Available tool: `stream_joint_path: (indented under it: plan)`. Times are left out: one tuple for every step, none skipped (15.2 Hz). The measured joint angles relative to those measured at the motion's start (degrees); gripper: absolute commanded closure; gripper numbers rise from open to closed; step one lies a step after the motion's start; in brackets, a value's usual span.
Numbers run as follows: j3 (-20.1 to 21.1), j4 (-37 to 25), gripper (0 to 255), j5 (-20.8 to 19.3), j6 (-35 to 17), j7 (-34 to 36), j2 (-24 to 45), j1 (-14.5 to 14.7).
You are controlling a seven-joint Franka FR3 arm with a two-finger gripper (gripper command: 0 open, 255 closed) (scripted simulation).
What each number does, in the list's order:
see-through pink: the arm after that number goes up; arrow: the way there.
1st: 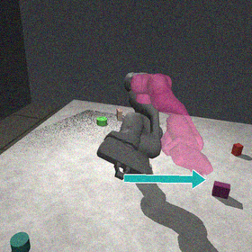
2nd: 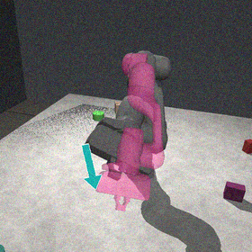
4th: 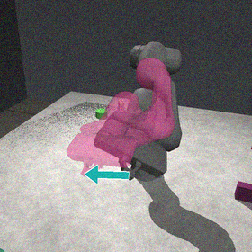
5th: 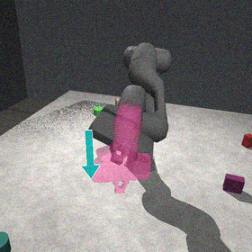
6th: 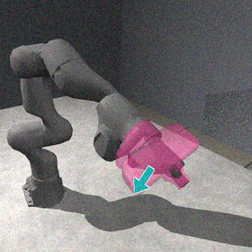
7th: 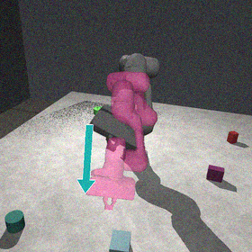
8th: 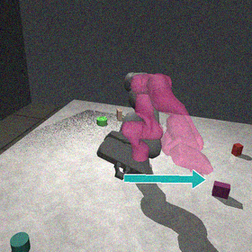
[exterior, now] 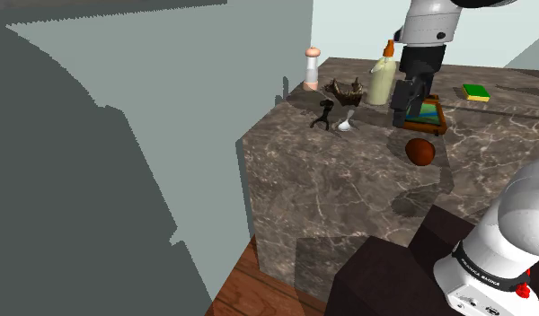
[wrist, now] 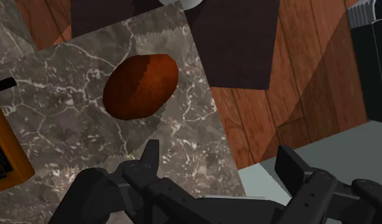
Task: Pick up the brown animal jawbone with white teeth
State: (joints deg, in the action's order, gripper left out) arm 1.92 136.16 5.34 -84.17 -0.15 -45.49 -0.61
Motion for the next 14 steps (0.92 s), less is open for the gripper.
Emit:
stream_joint_path:
  plan:
    - [0.0,0.0,0,0.0,0.0,0.0,0.0,0.0]
    - [-0.2,-0.5,0,-0.3,-0.5,-0.1,1.1,-0.2]
    - [-0.4,-1.3,0,-0.4,-1.1,-0.1,2.5,-0.5]
    - [-0.7,-2.5,0,-0.8,-1.8,-0.2,4.5,-0.9]
    - [-1.0,-3.2,0,-1.1,-2.9,-0.3,6.4,-1.2]
    - [-1.3,-4.3,0,-1.4,-4.1,-0.4,8.7,-1.5]
    - [-1.7,-5.3,0,-1.8,-4.7,-0.5,10.4,-1.9]
    - [-2.0,-6.9,0,-2.0,-5.4,-0.5,12.8,-2.2]
    - [-2.6,-8.1,0,-2.5,-6.1,-0.9,14.8,-2.7]
    - [-2.9,-9.5,0,-2.7,-6.7,-0.9,16.8,-3.0]
    - [-3.5,-11.0,0,-3.1,-7.1,-1.3,18.9,-3.5]
    - [-3.9,-12.3,0,-3.4,-7.8,-1.5,20.9,-3.8]
    - [-4.0,-13.9,0,-3.4,-8.1,-1.2,23.0,-4.0]
    - [-4.5,-15.3,0,-3.6,-8.7,-1.4,25.0,-4.3]
